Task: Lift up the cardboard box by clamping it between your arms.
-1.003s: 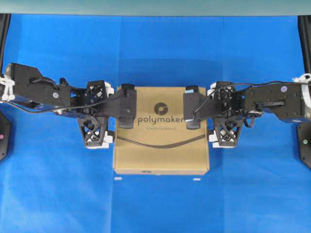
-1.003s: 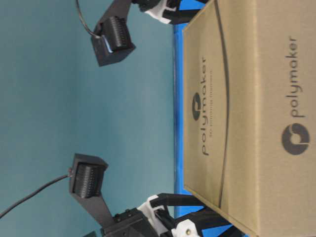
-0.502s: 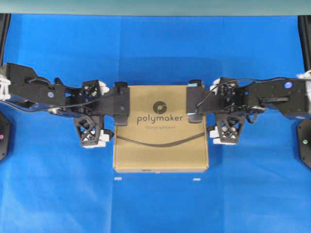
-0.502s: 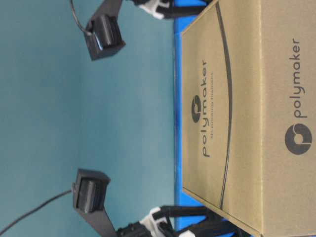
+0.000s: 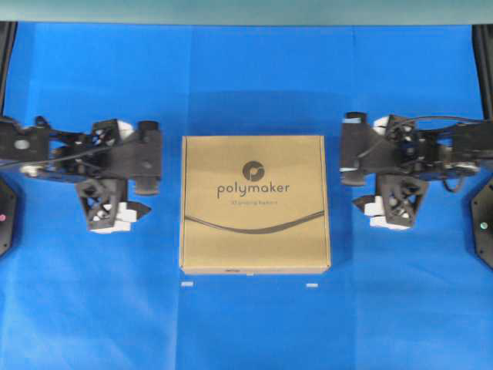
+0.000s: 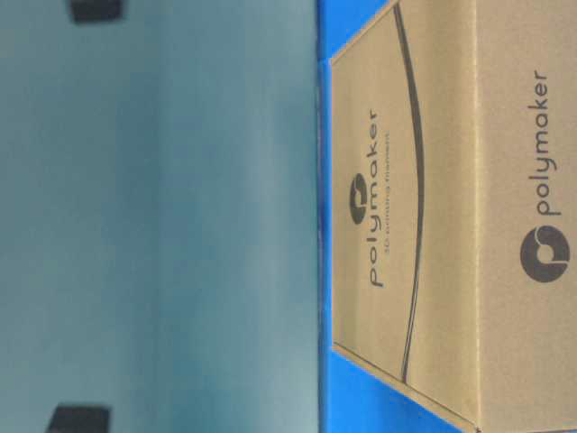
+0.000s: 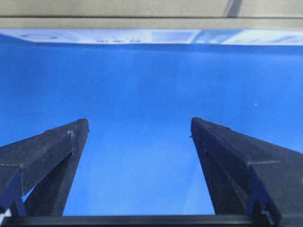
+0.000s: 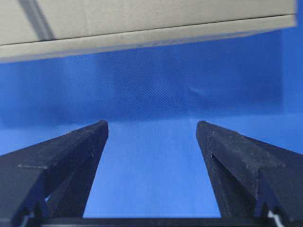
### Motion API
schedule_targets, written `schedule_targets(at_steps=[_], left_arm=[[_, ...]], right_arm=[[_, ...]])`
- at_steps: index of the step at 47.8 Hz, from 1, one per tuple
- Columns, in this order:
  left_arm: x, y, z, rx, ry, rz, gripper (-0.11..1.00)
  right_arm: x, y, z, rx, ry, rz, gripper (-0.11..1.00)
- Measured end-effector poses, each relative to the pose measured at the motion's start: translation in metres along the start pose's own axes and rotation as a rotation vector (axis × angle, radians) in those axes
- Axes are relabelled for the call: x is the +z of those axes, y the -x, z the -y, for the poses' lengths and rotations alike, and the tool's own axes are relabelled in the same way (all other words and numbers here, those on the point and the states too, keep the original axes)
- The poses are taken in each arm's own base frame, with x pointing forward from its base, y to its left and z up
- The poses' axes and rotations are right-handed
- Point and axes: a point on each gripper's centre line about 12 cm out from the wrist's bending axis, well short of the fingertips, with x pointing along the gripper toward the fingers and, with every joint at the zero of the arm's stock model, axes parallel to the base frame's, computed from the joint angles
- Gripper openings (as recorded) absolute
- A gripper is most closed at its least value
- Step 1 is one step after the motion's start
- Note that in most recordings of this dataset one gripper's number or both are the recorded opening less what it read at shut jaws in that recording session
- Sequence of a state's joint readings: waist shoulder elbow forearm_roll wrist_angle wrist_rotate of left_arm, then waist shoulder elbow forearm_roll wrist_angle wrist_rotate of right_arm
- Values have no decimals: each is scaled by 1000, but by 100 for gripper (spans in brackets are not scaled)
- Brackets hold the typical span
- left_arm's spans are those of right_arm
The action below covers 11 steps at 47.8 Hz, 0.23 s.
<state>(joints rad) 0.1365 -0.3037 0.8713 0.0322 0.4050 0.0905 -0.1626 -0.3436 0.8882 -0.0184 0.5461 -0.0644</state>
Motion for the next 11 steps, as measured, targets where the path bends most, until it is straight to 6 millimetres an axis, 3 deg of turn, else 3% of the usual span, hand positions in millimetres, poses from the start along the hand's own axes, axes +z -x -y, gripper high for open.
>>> schedule_targets(at_steps=[11], left_arm=[[-3, 27, 2, 7, -21, 83, 85]], right_arm=[[-9, 30, 0, -8, -1, 96, 100]])
